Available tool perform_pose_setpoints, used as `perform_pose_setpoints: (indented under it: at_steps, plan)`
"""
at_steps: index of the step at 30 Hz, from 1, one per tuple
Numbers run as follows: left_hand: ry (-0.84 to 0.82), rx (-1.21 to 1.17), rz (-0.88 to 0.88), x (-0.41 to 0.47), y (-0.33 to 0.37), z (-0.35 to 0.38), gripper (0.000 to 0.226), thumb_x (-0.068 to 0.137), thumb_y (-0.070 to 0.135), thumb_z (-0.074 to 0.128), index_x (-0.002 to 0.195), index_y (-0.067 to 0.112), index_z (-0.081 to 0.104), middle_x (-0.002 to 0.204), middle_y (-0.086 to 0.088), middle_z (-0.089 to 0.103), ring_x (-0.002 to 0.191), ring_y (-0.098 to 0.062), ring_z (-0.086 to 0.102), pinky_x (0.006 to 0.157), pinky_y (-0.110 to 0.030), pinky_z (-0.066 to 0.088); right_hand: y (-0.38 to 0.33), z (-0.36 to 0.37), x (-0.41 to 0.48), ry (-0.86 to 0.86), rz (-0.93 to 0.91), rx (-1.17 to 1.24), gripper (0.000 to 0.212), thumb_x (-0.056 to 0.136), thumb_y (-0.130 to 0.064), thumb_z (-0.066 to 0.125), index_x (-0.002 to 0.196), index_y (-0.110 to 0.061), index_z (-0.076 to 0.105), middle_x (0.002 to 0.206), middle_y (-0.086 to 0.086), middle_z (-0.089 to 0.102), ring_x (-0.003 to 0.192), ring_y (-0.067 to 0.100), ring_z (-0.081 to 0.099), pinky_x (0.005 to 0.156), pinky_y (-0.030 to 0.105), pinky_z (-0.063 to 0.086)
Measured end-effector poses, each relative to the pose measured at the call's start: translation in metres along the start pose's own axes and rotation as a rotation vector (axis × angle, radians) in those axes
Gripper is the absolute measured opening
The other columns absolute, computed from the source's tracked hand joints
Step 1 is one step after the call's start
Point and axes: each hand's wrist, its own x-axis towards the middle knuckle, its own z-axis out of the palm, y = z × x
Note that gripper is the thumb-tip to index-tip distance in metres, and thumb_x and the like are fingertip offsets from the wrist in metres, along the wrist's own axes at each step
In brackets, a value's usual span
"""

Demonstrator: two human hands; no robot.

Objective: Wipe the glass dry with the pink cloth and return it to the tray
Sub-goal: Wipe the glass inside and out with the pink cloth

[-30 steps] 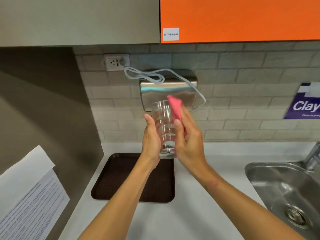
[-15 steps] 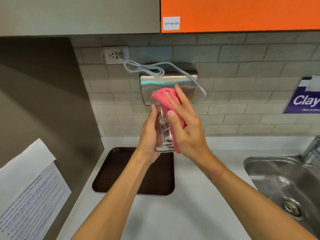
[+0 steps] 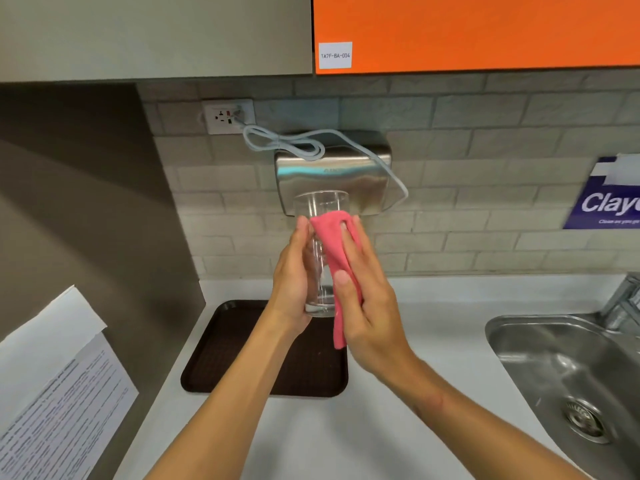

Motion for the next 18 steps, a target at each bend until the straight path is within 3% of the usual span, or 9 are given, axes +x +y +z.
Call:
perform_pose_setpoints:
  at_steps: [2, 4, 7, 9, 13, 16, 18]
  plan:
    - [-0.026, -0.028, -0.014, 0.000, 0.000, 0.001, 0.068, 0.100, 0.069, 0.047, 0.135, 0.017, 0.074, 0.133, -0.017, 0.075, 0.129, -0.035, 0.069, 0.108, -0.052, 0.055, -0.002, -0.005, 0.012, -0.002, -0.024, 0.031, 0.054, 0.111, -0.011, 0.039, 0.165, -0.010, 0.031, 0.176, 0.003, 0.027, 0.165, 0.011, 0.020, 0.134, 0.031, 0.025]
    - [-0.093, -0.079, -0.027, -0.001, -0.002, 0.004, 0.069, 0.099, 0.070, 0.047, 0.136, 0.018, 0.073, 0.129, -0.015, 0.077, 0.121, -0.030, 0.073, 0.096, -0.044, 0.061, -0.005, -0.013, 0.035, 0.011, -0.029, 0.148, 0.050, 0.114, -0.009, 0.035, 0.164, -0.011, 0.035, 0.172, 0.002, 0.037, 0.164, 0.018, 0.026, 0.135, 0.045, 0.025]
    - [-0.103, -0.040, 0.017, -0.002, -0.001, 0.011, 0.063, 0.097, 0.073, 0.049, 0.133, 0.028, 0.074, 0.129, -0.014, 0.077, 0.119, -0.028, 0.075, 0.094, -0.044, 0.063, -0.011, -0.021, 0.053, 0.066, 0.094, 0.296, 0.045, 0.117, -0.019, 0.034, 0.159, -0.029, 0.045, 0.157, 0.000, 0.057, 0.148, 0.023, 0.053, 0.123, 0.054, 0.044]
    - [-0.037, 0.058, 0.103, -0.001, -0.003, 0.014, 0.064, 0.097, 0.070, 0.050, 0.137, 0.023, 0.065, 0.130, -0.018, 0.072, 0.120, -0.032, 0.072, 0.100, -0.050, 0.059, -0.009, -0.022, 0.046, 0.092, 0.109, 0.282, 0.044, 0.117, -0.020, 0.035, 0.156, -0.038, 0.046, 0.155, -0.004, 0.059, 0.144, 0.015, 0.056, 0.120, 0.049, 0.048]
    - [0.073, 0.181, 0.255, 0.002, -0.010, 0.015, 0.045, 0.102, 0.057, 0.052, 0.124, 0.019, 0.059, 0.117, -0.021, 0.072, 0.102, -0.035, 0.074, 0.092, -0.049, 0.062, -0.005, -0.020, 0.042, 0.181, 0.005, 0.115, 0.048, 0.115, -0.012, 0.036, 0.159, -0.032, 0.041, 0.159, -0.005, 0.054, 0.150, 0.012, 0.048, 0.126, 0.043, 0.041]
    - [0.024, 0.210, 0.222, 0.003, -0.007, 0.020, 0.046, 0.103, 0.058, 0.052, 0.131, 0.022, 0.062, 0.120, -0.003, 0.079, 0.106, -0.014, 0.079, 0.084, -0.028, 0.064, -0.005, -0.016, 0.049, 0.182, -0.030, -0.028, 0.048, 0.114, -0.014, 0.038, 0.162, -0.021, 0.041, 0.160, -0.005, 0.050, 0.149, 0.005, 0.046, 0.124, 0.032, 0.041]
    - [-0.003, 0.242, 0.213, 0.003, -0.001, 0.025, 0.061, 0.098, 0.067, 0.060, 0.140, 0.023, 0.057, 0.128, -0.002, 0.076, 0.112, -0.009, 0.077, 0.085, -0.022, 0.062, -0.009, -0.017, 0.060, 0.139, 0.013, -0.009, 0.049, 0.114, -0.021, 0.039, 0.163, -0.019, 0.039, 0.157, -0.006, 0.052, 0.142, -0.004, 0.049, 0.120, 0.026, 0.045]
